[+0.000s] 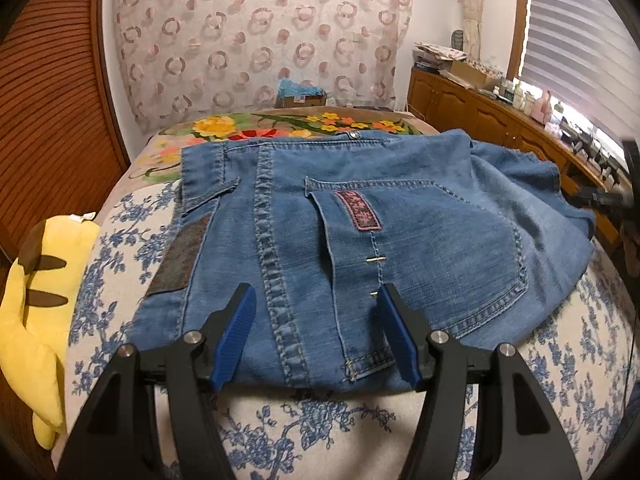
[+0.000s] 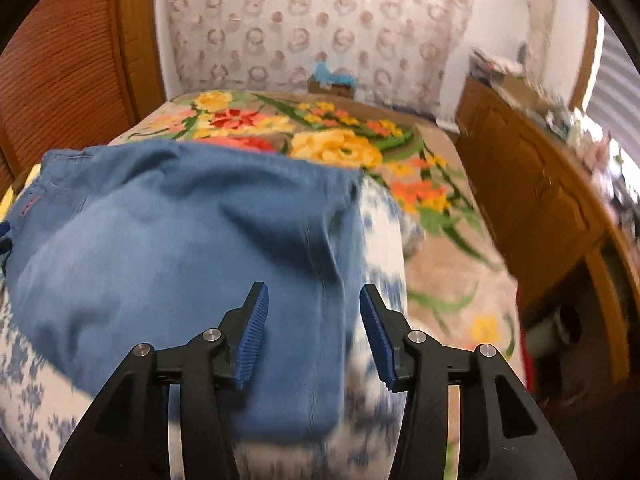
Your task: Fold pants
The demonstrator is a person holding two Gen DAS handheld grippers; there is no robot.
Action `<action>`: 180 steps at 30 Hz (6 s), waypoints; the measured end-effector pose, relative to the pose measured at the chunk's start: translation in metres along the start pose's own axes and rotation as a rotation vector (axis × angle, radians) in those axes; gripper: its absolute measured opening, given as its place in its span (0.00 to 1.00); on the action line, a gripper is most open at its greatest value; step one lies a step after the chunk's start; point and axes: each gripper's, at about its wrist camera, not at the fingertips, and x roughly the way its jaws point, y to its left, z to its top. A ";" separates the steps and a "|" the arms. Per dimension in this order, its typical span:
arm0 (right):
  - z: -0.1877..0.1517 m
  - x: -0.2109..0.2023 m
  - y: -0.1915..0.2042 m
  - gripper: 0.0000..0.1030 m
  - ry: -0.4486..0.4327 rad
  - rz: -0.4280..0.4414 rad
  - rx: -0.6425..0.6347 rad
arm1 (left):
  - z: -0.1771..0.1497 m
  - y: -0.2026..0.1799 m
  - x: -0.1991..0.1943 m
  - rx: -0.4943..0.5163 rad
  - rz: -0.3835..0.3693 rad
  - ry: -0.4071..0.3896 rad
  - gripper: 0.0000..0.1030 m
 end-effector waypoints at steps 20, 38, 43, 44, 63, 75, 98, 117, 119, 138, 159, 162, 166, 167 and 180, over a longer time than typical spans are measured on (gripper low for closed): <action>-0.043 -0.001 0.005 0.48 0.029 0.025 0.105 | -0.017 0.054 -0.031 -0.109 0.117 -0.004 0.60; -0.051 -0.002 0.007 0.46 -0.007 0.024 0.105 | -0.029 0.089 -0.001 -0.225 0.081 0.081 0.60; -0.053 -0.004 0.007 0.41 -0.012 0.031 0.094 | -0.030 0.086 -0.002 -0.225 0.029 0.067 0.40; -0.051 -0.006 0.006 0.38 -0.014 0.034 0.091 | -0.030 0.086 -0.003 -0.224 0.023 0.068 0.34; -0.003 -0.068 0.015 0.12 -0.175 0.024 0.015 | 0.013 0.052 -0.089 -0.096 0.055 -0.143 0.12; -0.055 -0.130 0.035 0.12 -0.214 0.065 -0.012 | -0.037 0.055 -0.157 -0.112 0.074 -0.191 0.12; -0.184 -0.153 0.037 0.13 -0.121 0.168 0.085 | -0.157 0.020 -0.183 -0.065 0.160 -0.031 0.17; -0.203 -0.137 0.042 0.16 -0.085 0.157 0.103 | -0.153 0.004 -0.191 -0.061 0.135 -0.045 0.61; -0.204 -0.136 0.042 0.16 -0.083 0.158 0.104 | -0.150 0.000 -0.191 -0.055 0.138 -0.049 0.61; -0.201 -0.152 0.047 0.28 -0.113 0.140 0.134 | -0.134 -0.030 -0.215 0.006 0.117 -0.107 0.61; -0.200 -0.157 0.067 0.05 -0.069 0.153 0.022 | -0.140 -0.109 -0.117 0.036 -0.101 0.032 0.61; -0.198 -0.162 0.077 0.02 -0.099 0.217 0.000 | -0.145 -0.109 -0.113 0.026 -0.099 0.034 0.61; -0.185 -0.168 0.092 0.02 -0.133 0.244 -0.033 | -0.150 -0.110 -0.112 0.022 -0.096 0.025 0.61; -0.181 -0.170 0.096 0.02 -0.140 0.248 -0.041 | -0.151 -0.110 -0.112 0.028 -0.093 0.024 0.61; -0.112 -0.183 0.144 0.01 -0.258 0.330 -0.145 | -0.149 -0.098 -0.130 0.022 -0.097 0.053 0.61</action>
